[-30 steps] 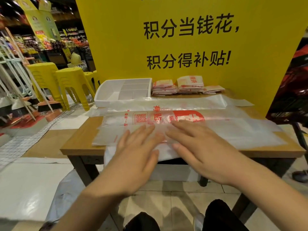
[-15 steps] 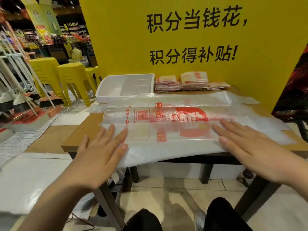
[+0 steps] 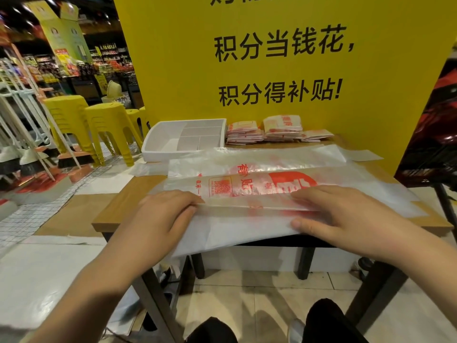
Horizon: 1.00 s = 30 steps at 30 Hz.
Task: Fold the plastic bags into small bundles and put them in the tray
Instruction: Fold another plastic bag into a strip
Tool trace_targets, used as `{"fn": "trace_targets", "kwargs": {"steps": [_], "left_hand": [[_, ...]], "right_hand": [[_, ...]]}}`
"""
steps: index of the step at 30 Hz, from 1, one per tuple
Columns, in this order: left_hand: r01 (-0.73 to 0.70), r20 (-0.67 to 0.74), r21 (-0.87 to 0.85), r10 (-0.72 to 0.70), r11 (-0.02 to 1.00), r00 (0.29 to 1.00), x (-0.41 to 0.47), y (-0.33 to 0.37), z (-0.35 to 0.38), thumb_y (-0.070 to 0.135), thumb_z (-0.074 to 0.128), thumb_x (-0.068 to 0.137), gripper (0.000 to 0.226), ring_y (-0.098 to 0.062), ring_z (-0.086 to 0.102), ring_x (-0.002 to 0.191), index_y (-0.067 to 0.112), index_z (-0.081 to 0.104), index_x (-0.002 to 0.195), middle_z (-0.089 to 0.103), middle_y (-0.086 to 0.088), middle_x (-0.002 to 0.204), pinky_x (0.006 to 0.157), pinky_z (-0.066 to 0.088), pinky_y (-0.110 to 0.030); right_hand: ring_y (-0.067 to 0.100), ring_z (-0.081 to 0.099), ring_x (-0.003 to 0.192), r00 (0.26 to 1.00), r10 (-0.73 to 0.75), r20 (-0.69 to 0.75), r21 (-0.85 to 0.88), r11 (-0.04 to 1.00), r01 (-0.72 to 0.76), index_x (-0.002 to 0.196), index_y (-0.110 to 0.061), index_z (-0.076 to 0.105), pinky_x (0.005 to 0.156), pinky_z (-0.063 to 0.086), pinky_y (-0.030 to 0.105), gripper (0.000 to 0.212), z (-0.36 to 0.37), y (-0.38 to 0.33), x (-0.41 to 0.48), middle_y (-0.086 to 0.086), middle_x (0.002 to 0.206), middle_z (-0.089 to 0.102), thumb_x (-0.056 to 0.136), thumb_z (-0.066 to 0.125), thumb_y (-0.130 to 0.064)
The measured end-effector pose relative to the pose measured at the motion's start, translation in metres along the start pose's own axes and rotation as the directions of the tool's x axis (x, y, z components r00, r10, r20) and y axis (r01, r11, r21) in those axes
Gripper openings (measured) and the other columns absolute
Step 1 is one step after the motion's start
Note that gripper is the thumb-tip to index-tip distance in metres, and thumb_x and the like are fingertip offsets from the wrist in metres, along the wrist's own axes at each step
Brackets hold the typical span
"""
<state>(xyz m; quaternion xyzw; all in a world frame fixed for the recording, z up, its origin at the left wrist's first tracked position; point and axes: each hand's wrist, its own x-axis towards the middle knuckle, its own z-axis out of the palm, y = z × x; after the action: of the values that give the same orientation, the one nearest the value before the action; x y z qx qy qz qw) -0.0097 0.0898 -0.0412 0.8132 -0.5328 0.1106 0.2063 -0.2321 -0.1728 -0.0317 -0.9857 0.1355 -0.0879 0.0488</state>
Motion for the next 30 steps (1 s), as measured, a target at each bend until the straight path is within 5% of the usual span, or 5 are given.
{"fn": "trace_targets", "kwargs": {"steps": [6,14,20,25,30], "left_hand": [[0.070,0.008,-0.109,-0.069,0.992,0.998,0.006,-0.004,-0.026,0.036,0.064,0.092,0.013,0.020,0.052,0.101,0.045,0.066,0.101,0.065,0.032,0.100,0.076,0.039,-0.001],[0.340,-0.065,-0.504,-0.427,0.794,0.902,0.028,-0.020,-0.030,0.036,0.079,0.076,0.032,0.009,0.065,0.083,0.039,0.068,0.107,0.068,0.016,0.101,0.068,0.054,-0.017],[0.395,-0.142,-0.278,-0.444,0.876,0.885,0.035,-0.029,-0.001,0.034,0.077,0.085,0.049,-0.008,0.054,0.101,0.033,0.056,0.129,0.055,0.012,0.121,0.083,0.044,-0.029],[0.354,-0.182,-0.057,-0.359,0.933,0.916,0.032,-0.020,0.011,0.026,0.062,0.095,0.023,-0.018,0.045,0.123,0.034,0.062,0.117,0.048,0.007,0.130,0.106,0.035,-0.037],[0.179,-0.200,0.161,-0.146,0.971,0.969,0.033,0.025,0.029,0.027,0.047,0.102,0.028,-0.025,0.021,0.149,0.029,0.066,0.122,0.044,-0.004,0.150,0.120,-0.007,-0.047]], "right_hand": [[-0.002,0.058,0.109,1.000,-0.001,-0.029,-0.053,0.999,0.000,0.131,-0.050,0.052,0.085,0.050,0.026,0.043,-0.025,0.007,0.007,-0.028,0.121,0.062,0.089,0.044,-0.058],[0.013,0.060,0.095,0.976,0.168,-0.140,-0.114,0.976,-0.184,0.138,-0.043,0.047,0.072,0.041,0.030,0.067,-0.042,0.018,0.046,-0.015,0.100,0.066,0.081,0.043,-0.078],[0.022,0.050,0.128,0.957,0.209,-0.204,-0.135,0.962,-0.239,0.138,-0.035,0.050,0.113,0.030,0.044,0.055,-0.008,0.021,0.062,-0.004,0.132,0.060,0.093,0.042,-0.065],[0.022,0.046,0.131,0.970,0.145,-0.193,-0.051,0.986,-0.158,0.138,-0.030,0.054,0.110,0.033,0.041,0.041,0.011,0.015,0.060,-0.002,0.141,0.053,0.100,0.047,-0.041],[0.017,0.036,0.141,0.980,0.044,-0.194,0.151,0.988,-0.014,0.143,-0.029,0.052,0.117,0.031,0.037,0.044,0.023,-0.027,0.064,-0.003,0.153,0.043,0.102,0.041,-0.044]]}}
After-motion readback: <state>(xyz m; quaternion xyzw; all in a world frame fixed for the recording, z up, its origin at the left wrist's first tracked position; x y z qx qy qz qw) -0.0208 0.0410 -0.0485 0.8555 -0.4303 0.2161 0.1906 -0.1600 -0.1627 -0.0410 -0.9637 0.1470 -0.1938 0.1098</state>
